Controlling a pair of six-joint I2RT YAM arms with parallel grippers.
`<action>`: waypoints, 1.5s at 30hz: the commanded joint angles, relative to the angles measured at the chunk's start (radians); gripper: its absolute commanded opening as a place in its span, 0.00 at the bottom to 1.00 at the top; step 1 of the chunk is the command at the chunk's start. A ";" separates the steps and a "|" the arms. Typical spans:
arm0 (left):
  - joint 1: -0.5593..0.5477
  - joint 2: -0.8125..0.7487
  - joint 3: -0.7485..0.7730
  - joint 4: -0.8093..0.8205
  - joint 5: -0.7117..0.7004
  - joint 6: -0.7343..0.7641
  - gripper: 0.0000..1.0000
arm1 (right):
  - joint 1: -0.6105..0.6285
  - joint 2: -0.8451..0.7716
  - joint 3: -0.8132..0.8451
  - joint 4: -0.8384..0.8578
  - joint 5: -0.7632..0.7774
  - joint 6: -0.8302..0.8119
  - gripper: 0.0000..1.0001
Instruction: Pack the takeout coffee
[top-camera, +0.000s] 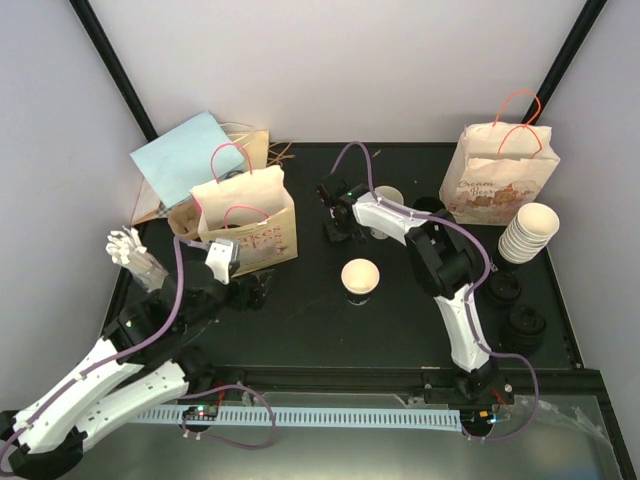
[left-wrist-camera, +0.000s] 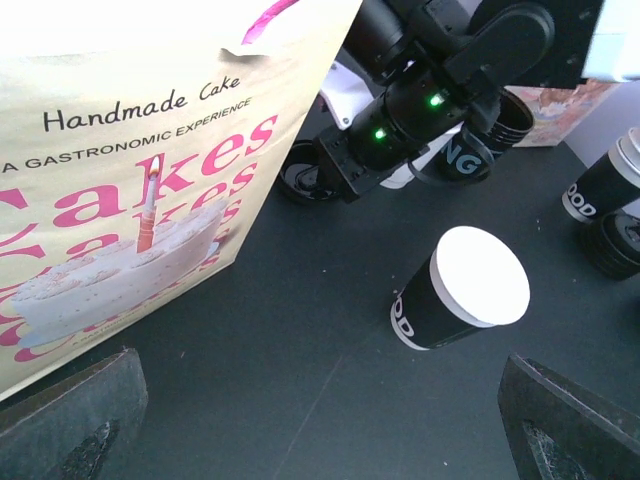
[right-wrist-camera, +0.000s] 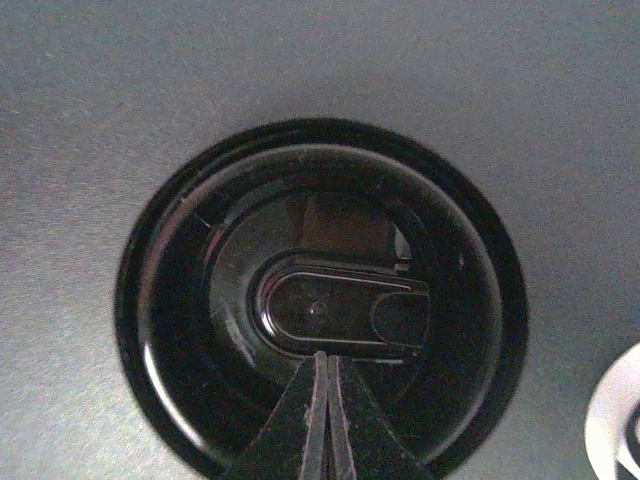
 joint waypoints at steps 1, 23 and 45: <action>0.007 -0.006 0.029 -0.017 0.014 0.013 0.99 | 0.004 0.036 0.037 -0.025 0.049 -0.036 0.01; 0.007 0.021 0.006 0.023 0.041 0.007 0.99 | 0.006 -0.194 -0.261 -0.031 -0.013 -0.086 0.01; 0.007 0.018 -0.011 0.034 0.066 -0.003 0.99 | 0.003 -0.420 -0.522 -0.056 0.132 0.033 0.01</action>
